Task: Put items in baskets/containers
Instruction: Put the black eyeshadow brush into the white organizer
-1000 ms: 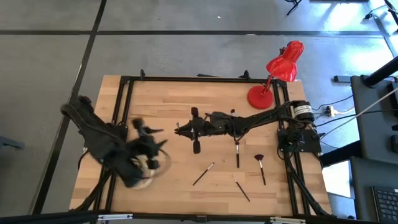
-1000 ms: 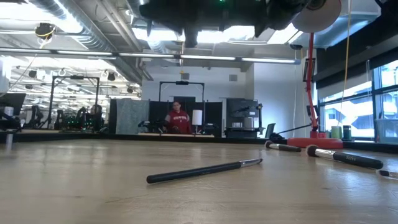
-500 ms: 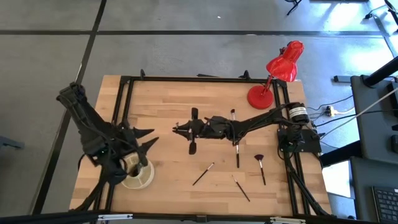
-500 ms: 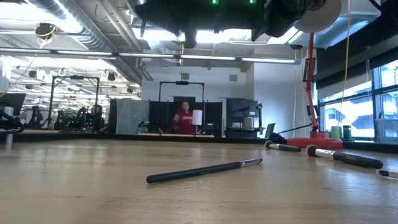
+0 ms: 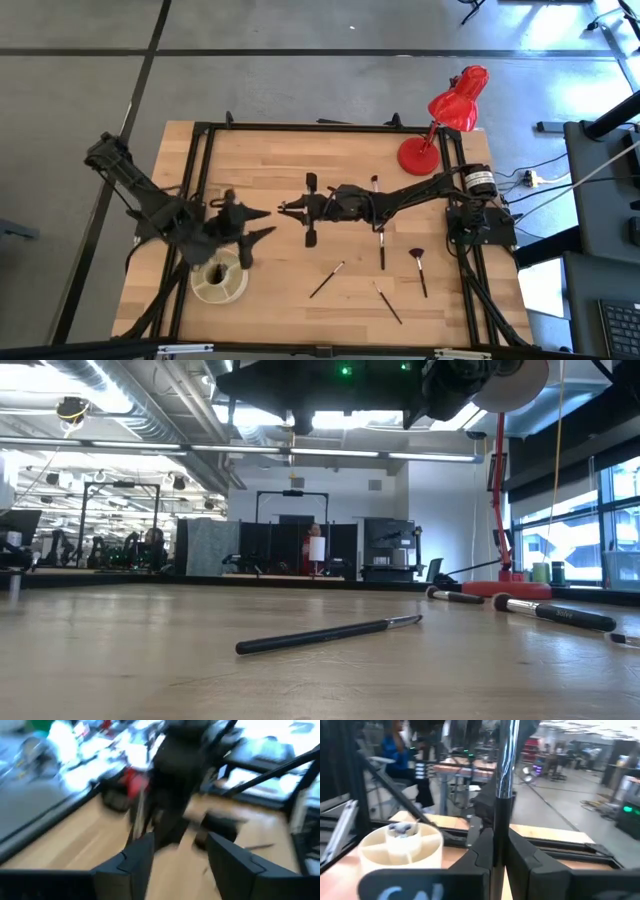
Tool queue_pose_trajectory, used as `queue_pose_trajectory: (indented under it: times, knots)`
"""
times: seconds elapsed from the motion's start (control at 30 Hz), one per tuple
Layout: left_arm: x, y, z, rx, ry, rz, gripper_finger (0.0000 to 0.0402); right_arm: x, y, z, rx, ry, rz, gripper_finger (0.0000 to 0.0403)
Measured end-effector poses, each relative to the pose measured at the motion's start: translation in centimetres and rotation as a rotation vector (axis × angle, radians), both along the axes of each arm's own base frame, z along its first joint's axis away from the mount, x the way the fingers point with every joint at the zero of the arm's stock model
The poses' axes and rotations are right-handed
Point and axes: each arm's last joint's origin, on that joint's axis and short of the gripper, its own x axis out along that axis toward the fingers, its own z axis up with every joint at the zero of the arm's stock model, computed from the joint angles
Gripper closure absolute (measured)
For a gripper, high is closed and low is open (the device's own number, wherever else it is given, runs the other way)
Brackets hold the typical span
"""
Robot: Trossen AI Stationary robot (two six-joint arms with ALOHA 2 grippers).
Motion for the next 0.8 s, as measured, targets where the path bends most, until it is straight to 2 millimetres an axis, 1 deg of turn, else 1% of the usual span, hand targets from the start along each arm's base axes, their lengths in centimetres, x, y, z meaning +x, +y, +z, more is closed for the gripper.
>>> queue_pose_trajectory:
  times: [0.1,0.17,0.33,0.53,0.63,0.8]
  knots:
    - [1.2,0.6,1.4,0.061,-0.067,-0.040,0.0226,0.0,0.1,-0.2,0.000,0.019,0.070,0.0373]
    - [1.6,1.1,1.7,0.094,-0.076,-0.033,0.0226,0.0,0.2,-0.1,0.020,0.009,0.079,0.0373]
    - [2.2,2.3,1.4,0.109,-0.031,-0.029,0.0226,0.0,0.1,-0.1,0.013,0.012,0.074,0.0372]
    - [2.5,2.7,1.3,0.110,-0.012,-0.063,0.0233,0.0,0.1,-0.1,0.012,0.009,0.074,0.0372]
    - [2.6,3.0,1.3,0.120,-0.012,-0.027,0.0261,0.0,0.1,-0.1,0.010,0.008,0.073,0.0372]
    - [2.5,3.0,1.0,0.122,0.013,-0.035,0.0350,0.0,0.1,-0.1,0.015,0.008,0.073,0.0372]
